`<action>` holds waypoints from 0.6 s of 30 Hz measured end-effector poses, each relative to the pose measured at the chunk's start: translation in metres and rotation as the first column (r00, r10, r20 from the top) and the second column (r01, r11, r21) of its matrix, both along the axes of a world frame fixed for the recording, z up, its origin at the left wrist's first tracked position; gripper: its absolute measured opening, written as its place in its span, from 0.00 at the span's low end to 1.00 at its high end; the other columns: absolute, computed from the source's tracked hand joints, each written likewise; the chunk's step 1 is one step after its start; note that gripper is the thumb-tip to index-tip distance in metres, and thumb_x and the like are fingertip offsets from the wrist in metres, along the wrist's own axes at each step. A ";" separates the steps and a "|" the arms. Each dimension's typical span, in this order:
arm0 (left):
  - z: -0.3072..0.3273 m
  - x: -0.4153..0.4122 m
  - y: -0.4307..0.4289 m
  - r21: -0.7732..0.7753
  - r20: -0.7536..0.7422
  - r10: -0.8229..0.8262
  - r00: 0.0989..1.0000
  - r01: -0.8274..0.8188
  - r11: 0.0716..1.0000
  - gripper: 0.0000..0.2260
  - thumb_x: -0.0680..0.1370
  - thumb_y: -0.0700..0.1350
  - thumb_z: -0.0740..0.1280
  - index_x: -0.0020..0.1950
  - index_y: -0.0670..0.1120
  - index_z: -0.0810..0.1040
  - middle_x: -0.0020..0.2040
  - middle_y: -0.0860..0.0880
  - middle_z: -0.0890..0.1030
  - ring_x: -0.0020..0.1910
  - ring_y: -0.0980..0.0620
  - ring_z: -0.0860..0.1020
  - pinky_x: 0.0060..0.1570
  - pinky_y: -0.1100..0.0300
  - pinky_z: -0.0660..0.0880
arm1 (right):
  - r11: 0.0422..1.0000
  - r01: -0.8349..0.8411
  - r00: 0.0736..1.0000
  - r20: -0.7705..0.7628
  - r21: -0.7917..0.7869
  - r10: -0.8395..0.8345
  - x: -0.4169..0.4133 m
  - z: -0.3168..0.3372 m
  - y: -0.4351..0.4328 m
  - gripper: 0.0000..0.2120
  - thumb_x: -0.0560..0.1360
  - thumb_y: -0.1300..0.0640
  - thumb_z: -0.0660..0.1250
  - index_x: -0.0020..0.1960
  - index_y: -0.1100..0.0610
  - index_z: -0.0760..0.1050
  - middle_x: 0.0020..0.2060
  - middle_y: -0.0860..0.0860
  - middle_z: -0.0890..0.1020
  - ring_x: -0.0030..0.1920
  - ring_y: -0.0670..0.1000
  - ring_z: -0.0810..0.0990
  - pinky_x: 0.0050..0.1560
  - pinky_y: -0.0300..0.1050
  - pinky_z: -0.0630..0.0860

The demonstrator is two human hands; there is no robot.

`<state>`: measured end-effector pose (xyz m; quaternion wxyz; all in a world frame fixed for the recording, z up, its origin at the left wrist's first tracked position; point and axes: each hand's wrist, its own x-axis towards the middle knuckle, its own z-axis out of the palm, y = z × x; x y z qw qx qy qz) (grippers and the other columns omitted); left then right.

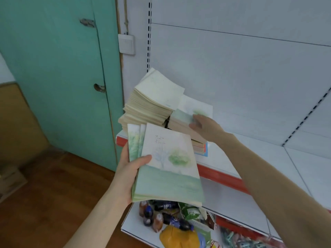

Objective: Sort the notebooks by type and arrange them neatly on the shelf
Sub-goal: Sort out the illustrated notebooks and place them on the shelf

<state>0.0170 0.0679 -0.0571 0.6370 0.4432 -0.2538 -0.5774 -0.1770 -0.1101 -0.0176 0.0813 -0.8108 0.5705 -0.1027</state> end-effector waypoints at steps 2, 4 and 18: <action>-0.001 0.005 0.002 -0.006 -0.004 -0.010 1.000 0.010 1.000 0.27 0.74 0.33 0.65 0.64 0.60 0.70 0.53 0.51 0.82 0.49 0.46 0.82 0.39 0.50 0.78 | 1.000 -0.025 0.995 0.094 -0.004 0.025 -0.003 -0.007 -0.002 0.17 0.81 0.48 0.53 0.63 0.56 0.70 0.56 0.53 0.75 0.58 0.56 0.72 0.54 0.45 0.66; -0.003 0.008 0.002 -0.011 -0.016 -0.023 1.000 0.023 1.000 0.26 0.74 0.34 0.65 0.64 0.60 0.70 0.53 0.51 0.82 0.48 0.47 0.82 0.39 0.51 0.79 | 1.000 -0.012 0.987 0.158 -0.029 0.016 -0.008 -0.009 0.001 0.15 0.81 0.48 0.52 0.51 0.55 0.73 0.44 0.52 0.75 0.47 0.55 0.73 0.44 0.44 0.65; -0.015 -0.031 0.010 -0.067 -0.102 -0.206 0.973 0.200 0.977 0.25 0.68 0.45 0.69 0.63 0.60 0.70 0.58 0.50 0.80 0.55 0.45 0.79 0.50 0.45 0.77 | 0.927 -0.334 0.913 0.186 -0.168 0.363 -0.039 -0.044 0.202 0.26 0.80 0.43 0.49 0.60 0.59 0.78 0.59 0.45 0.77 0.63 0.46 0.71 0.67 0.27 0.56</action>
